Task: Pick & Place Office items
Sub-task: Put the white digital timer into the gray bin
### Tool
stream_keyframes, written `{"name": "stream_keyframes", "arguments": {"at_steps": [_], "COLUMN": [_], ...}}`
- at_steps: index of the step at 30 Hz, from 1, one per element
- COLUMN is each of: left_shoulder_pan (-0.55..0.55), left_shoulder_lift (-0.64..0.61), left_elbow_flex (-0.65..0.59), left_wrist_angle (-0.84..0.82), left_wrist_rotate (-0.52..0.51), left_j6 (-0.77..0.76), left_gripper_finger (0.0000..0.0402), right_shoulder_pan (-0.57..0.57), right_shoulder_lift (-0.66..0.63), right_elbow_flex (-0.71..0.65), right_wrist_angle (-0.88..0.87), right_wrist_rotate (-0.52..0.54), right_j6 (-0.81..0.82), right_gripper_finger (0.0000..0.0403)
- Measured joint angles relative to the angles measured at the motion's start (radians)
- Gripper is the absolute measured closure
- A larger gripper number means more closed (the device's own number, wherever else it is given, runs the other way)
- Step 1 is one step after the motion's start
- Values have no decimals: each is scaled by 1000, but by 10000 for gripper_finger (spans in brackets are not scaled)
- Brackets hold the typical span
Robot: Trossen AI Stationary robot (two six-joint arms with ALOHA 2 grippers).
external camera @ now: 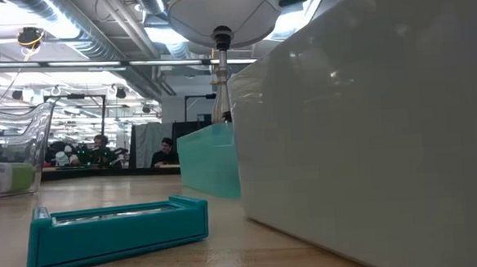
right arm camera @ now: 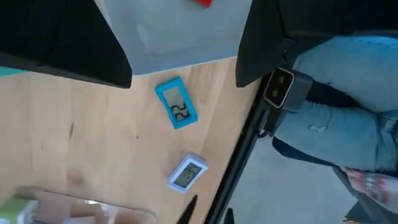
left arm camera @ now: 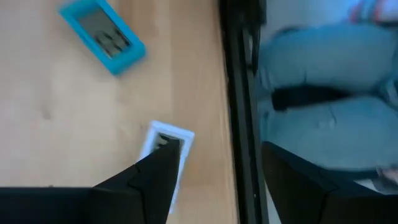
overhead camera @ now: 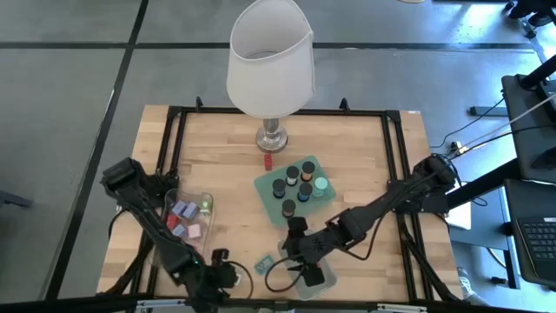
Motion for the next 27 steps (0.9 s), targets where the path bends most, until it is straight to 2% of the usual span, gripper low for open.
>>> {"name": "stream_keyframes", "arguments": {"at_steps": [4,12,16,21,27], "left_shoulder_pan": [24,67,77,67,48], "left_shoulder_lift": [34,57,67,74,74], "left_elbow_flex": [0,0,0,0,0], "left_wrist_angle": [3,1,-10,-118,-128], "left_wrist_rotate": [88,95,97,93,60], "left_j6": [57,286,314,309,307], "left_gripper_finger": [164,138,137,139,137], "right_shoulder_pan": [4,3,5,8,8], "right_shoulder_lift": [0,0,0,0,0], "right_elbow_flex": [0,0,0,0,0], "right_wrist_angle": [-21,-50,-54,-66,-76], "right_wrist_rotate": [0,0,-3,-8,-8], "right_j6": [0,0,0,3,10], "right_gripper_finger": [112,112,112,112,112]}}
